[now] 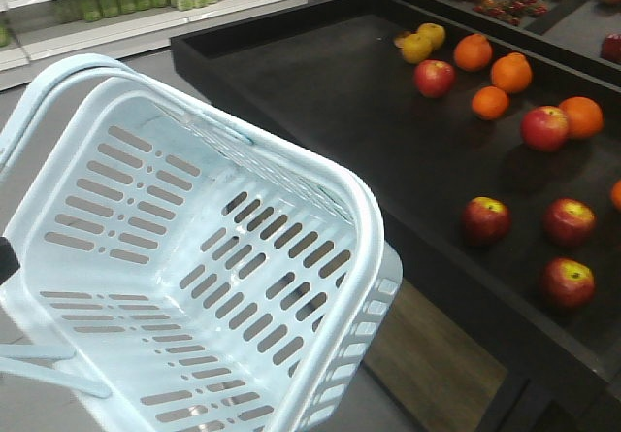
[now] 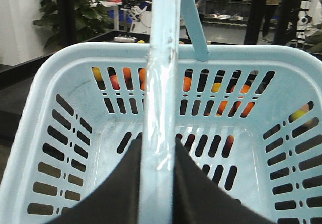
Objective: Pick three apples into basket with both arms
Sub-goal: 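Turn the base away from the table holding the basket in the left gripper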
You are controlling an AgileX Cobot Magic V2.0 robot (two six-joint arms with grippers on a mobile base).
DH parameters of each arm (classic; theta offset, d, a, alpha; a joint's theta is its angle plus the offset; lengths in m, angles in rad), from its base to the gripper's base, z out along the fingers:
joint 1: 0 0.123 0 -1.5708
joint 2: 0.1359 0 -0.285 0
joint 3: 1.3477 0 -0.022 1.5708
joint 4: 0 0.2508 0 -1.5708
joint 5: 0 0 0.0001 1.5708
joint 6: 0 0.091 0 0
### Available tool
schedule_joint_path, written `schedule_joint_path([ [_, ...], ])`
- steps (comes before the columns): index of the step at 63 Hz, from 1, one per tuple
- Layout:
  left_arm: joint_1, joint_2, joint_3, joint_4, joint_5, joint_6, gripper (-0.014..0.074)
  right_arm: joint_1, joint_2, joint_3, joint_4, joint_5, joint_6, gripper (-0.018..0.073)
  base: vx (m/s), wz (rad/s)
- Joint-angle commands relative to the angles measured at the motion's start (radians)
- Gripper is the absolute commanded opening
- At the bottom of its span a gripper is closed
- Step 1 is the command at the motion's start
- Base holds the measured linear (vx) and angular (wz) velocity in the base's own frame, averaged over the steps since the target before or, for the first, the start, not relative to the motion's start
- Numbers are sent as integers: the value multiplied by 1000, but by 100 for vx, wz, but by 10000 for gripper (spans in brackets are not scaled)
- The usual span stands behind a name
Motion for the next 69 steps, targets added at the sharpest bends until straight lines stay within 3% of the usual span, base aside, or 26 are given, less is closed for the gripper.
schedule_joint_path([
  [1,-4,0,-29,-43,-85,-14,-6,-5,-12,11,-3,-71,-8,-5,-14,56],
  [69,-4,0,-29,-43,-85,-14,-6,-5,-12,11,-3,-71,-8,-5,-7,54],
])
